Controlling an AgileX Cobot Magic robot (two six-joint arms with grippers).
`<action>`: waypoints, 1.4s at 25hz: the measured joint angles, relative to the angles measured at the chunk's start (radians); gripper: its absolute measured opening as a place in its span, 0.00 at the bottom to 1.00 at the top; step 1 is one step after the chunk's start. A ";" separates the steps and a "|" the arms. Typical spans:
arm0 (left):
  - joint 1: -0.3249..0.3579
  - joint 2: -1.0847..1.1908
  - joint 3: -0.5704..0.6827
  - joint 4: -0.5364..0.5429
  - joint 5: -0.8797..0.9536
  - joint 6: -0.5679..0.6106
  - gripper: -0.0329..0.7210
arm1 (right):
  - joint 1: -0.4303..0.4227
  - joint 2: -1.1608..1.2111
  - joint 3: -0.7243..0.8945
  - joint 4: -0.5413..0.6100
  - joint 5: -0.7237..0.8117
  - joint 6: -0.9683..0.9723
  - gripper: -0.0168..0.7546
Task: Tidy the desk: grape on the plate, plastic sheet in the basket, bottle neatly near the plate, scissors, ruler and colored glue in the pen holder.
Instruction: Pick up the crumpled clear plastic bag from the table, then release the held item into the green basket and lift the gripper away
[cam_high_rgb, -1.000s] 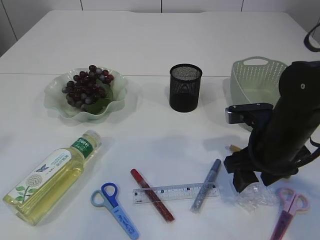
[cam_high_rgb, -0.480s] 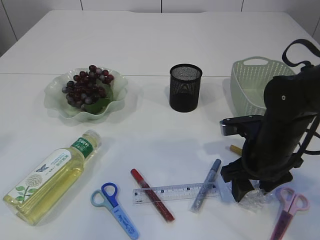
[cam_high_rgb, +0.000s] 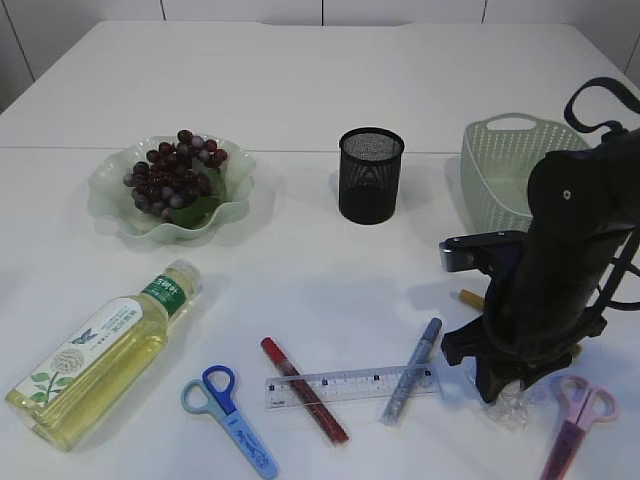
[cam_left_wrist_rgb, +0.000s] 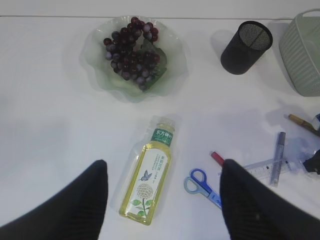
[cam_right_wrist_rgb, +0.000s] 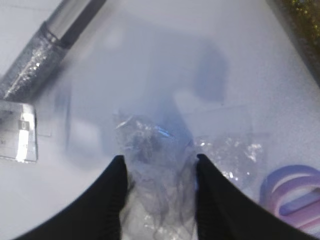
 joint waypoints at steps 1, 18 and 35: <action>0.000 -0.004 0.001 0.000 0.000 0.000 0.72 | 0.000 0.000 0.000 0.000 0.004 0.000 0.36; 0.000 -0.019 0.001 0.013 0.000 0.000 0.72 | 0.000 -0.008 -0.223 0.040 0.348 0.033 0.13; 0.000 -0.019 0.001 0.067 0.000 0.000 0.71 | -0.159 0.099 -0.922 -0.074 0.461 0.095 0.13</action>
